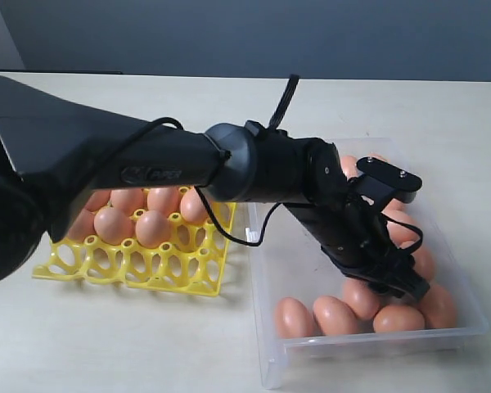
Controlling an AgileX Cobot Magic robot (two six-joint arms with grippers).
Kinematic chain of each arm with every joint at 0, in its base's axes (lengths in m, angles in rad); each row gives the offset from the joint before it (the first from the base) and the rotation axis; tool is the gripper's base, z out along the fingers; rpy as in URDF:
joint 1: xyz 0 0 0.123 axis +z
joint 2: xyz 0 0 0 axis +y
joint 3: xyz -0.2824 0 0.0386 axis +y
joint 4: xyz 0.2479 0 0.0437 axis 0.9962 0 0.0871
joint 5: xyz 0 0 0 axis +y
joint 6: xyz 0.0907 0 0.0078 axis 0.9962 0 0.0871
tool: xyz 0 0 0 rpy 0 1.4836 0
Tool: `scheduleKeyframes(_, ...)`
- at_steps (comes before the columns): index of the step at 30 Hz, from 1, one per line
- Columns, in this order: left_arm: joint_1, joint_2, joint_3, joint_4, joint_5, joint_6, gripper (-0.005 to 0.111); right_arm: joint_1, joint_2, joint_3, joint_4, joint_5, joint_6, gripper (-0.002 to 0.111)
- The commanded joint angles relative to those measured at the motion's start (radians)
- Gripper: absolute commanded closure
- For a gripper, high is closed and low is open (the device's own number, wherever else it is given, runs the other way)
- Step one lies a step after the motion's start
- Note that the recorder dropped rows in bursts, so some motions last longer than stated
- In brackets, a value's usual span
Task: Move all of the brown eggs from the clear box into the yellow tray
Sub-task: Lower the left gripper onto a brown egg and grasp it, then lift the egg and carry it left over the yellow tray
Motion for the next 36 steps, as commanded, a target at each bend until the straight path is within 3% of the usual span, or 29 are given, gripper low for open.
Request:
scheduleKeyframes(1, 0.000, 0.001, -0.005, -0.079, -0.052, 0.005, 0.047, 0.000, -0.004, 0.002, -0.003, -0.007, -0.005, 0.109)
scheduleKeyframes(10, 0.000, 0.001, -0.005, -0.069, -0.057, 0.001, 0.051, 0.000, -0.004, 0.002, -0.001, -0.007, -0.005, 0.109)
scheduleKeyframes(17, 0.000, 0.001, -0.005, -0.026, -0.023, -0.001, 0.077, 0.000, -0.004, 0.002, -0.001, -0.007, -0.005, 0.109)
scheduleKeyframes(22, 0.000, 0.001, -0.005, -0.011, 0.003, -0.001, 0.080, 0.000, -0.004, 0.002, -0.001, -0.007, -0.005, 0.109)
scheduleKeyframes(23, 0.000, 0.001, -0.005, -0.002, 0.003, -0.001, 0.084, 0.000, -0.004, 0.002, -0.001, -0.007, -0.005, 0.109)
scheduleKeyframes(24, 0.000, 0.001, -0.005, 0.000, 0.001, -0.001, 0.098, 0.000, -0.004, 0.002, -0.001, -0.007, -0.005, 0.109)
scheduleKeyframes(25, 0.000, 0.001, -0.005, 0.000, -0.004, -0.001, 0.105, 0.000, -0.004, 0.002, -0.001, -0.007, -0.005, 0.109)
scheduleKeyframes(36, 0.000, -0.041, -0.005, 0.041, -0.087, -0.002, 0.106, 0.000, -0.004, 0.002, -0.001, -0.007, -0.005, 0.109)
